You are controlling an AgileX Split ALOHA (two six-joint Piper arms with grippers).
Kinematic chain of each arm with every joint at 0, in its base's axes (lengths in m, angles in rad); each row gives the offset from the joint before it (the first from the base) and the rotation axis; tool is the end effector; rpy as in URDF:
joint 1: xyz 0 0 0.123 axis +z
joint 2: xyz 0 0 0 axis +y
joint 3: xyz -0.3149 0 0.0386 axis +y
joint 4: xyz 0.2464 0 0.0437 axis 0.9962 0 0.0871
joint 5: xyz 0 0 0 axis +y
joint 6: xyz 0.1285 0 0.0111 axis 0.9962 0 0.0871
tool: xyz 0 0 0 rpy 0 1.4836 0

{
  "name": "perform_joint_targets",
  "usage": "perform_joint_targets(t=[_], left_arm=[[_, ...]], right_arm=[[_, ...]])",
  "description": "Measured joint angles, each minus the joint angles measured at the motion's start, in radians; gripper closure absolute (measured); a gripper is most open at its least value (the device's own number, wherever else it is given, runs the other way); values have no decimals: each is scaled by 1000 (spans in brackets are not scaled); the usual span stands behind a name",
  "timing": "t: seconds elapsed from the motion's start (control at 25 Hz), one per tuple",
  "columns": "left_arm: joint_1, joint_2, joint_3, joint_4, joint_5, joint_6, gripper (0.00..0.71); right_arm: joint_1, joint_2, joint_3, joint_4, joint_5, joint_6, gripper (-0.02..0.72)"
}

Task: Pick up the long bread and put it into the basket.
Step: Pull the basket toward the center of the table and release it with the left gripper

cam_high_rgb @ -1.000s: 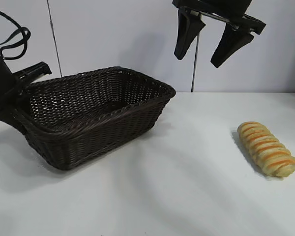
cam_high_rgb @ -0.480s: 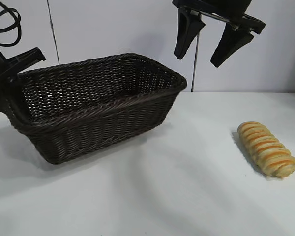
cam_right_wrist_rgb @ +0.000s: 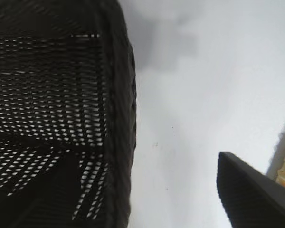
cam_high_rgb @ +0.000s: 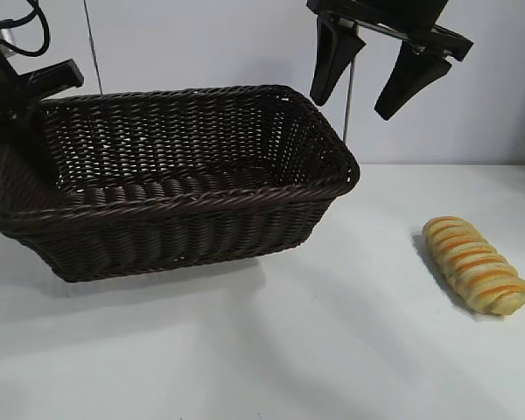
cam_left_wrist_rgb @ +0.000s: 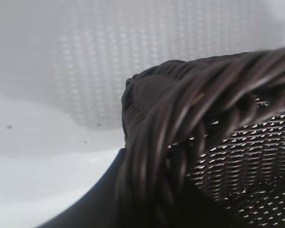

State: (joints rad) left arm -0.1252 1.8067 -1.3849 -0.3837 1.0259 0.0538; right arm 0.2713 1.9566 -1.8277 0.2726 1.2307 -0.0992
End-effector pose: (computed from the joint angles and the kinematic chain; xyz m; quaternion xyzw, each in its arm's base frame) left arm 0.3751 -0.0889 0.2406 0.0064 0.9796 -0.1761 0.0968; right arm 0.4173 0.1501 0.2931 -0.1551 0.9677 0.1456 0.1353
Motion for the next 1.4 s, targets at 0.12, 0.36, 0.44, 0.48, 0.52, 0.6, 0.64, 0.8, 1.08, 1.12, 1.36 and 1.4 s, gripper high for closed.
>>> perform_joint_targets(t=[0.12, 0.36, 0.44, 0.48, 0.52, 0.6, 0.64, 0.8, 1.08, 1.12, 1.36, 1.4], left_arm=[[0, 0, -20, 0, 16, 12, 606], [1, 0, -32, 1, 45, 43, 606], [1, 2, -35, 1, 46, 45, 606], [1, 10, -42, 1, 51, 45, 606], [1, 23, -51, 0, 61, 45, 606], [1, 61, -80, 0, 83, 46, 606], [1, 84, -94, 1, 90, 49, 606], [1, 170, -175, -4, 99, 49, 606], [1, 276, -239, -27, 99, 85, 606], [1, 292, -239, -30, 98, 98, 606], [1, 351, -239, -36, 68, 106, 606], [1, 358, -239, -37, 66, 108, 606]], right_arm=[[0, 0, 0, 1, 0, 0, 136], [0, 0, 0, 16, 1, 0, 136], [0, 0, 0, 21, 1, 0, 136], [0, 0, 0, 21, 1, 0, 136], [0, 0, 0, 21, 1, 0, 136], [0, 0, 0, 23, 1, 0, 136], [0, 0, 0, 23, 1, 0, 136], [0, 0, 0, 23, 1, 0, 136], [0, 0, 0, 23, 1, 0, 136], [0, 0, 0, 23, 1, 0, 136], [0, 0, 0, 23, 1, 0, 136], [0, 0, 0, 23, 1, 0, 136]])
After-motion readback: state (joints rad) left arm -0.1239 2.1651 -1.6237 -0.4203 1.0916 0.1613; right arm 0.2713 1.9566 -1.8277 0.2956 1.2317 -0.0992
